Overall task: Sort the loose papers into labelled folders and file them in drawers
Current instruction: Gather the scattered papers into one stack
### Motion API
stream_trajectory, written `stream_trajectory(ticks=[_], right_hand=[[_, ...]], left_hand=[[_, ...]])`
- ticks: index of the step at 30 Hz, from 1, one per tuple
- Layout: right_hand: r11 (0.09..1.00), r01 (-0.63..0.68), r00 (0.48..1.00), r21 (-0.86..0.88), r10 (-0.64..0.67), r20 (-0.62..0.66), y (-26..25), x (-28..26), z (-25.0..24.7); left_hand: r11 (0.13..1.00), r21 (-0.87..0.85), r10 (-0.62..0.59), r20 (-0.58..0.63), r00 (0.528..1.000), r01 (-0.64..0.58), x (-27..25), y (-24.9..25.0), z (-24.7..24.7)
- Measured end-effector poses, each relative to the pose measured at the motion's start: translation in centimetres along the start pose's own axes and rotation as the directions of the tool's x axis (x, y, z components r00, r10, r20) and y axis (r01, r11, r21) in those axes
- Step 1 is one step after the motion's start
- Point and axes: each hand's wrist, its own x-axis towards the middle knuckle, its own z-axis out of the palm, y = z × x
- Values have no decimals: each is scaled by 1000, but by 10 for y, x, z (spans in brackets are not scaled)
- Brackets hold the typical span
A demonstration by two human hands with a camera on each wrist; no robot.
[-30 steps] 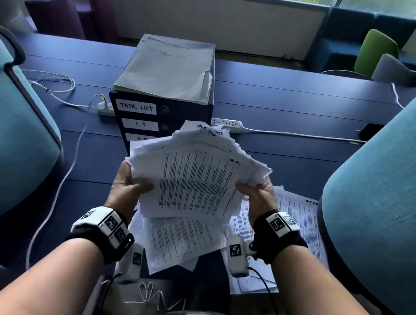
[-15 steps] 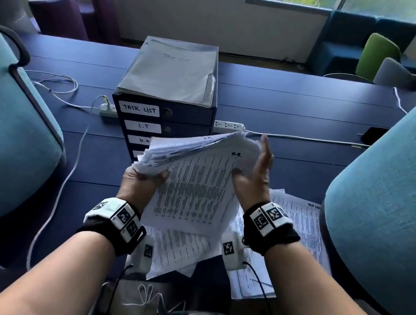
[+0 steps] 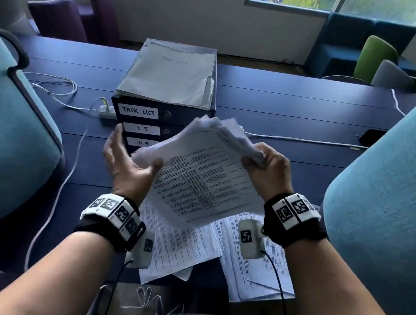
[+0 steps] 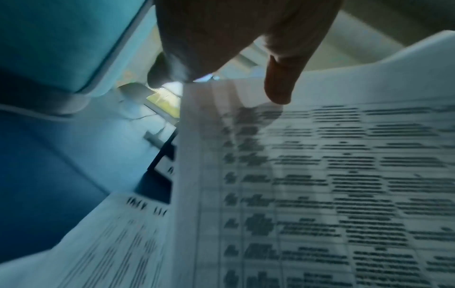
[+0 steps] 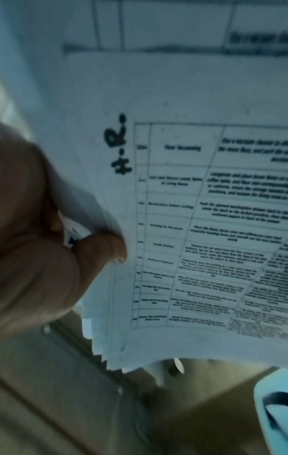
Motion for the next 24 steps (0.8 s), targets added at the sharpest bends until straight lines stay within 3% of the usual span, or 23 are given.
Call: stream_trajectory(ticks=[2, 3, 5, 8, 10, 12, 15, 18, 21, 24], right_hand=[[983, -93, 996, 156, 90, 30, 16, -2, -4], [951, -136, 991, 278, 129, 46, 23, -5, -5], [833, -216, 976, 509, 203, 82, 33, -11, -6], [713, -257, 963, 652, 246, 110, 42, -19, -7], [697, -257, 962, 670, 250, 109, 44, -23, -3], [706, -252, 964, 661, 246, 104, 46, -25, 2], [665, -265, 963, 698, 226, 150, 47, -27, 3], [621, -334, 942, 709, 235, 238, 53, -34, 1], [621, -450, 892, 641, 347, 290, 67, -55, 11], [646, -478, 877, 595, 388, 283, 73, -66, 28]], left_hand=[[956, -206, -198, 81, 977, 211, -3, -19, -3], [884, -365, -251, 155, 955, 292, -3, -27, -4], [748, -527, -278, 301, 912, 402, -6, -39, -3], [699, -535, -257, 433, 864, 476, -9, -37, -1], [674, -563, -258, 428, 866, 478, -9, -34, 2], [688, -597, -270, 319, 909, 414, -7, -27, 6], [686, -636, -260, 239, 936, 353, -3, -24, 7], [680, -638, -241, 271, 932, 361, -6, -39, -2], [765, -520, -243, 312, 918, 379, -25, -56, -8], [823, -437, -237, 319, 918, 364, -39, -59, -4]])
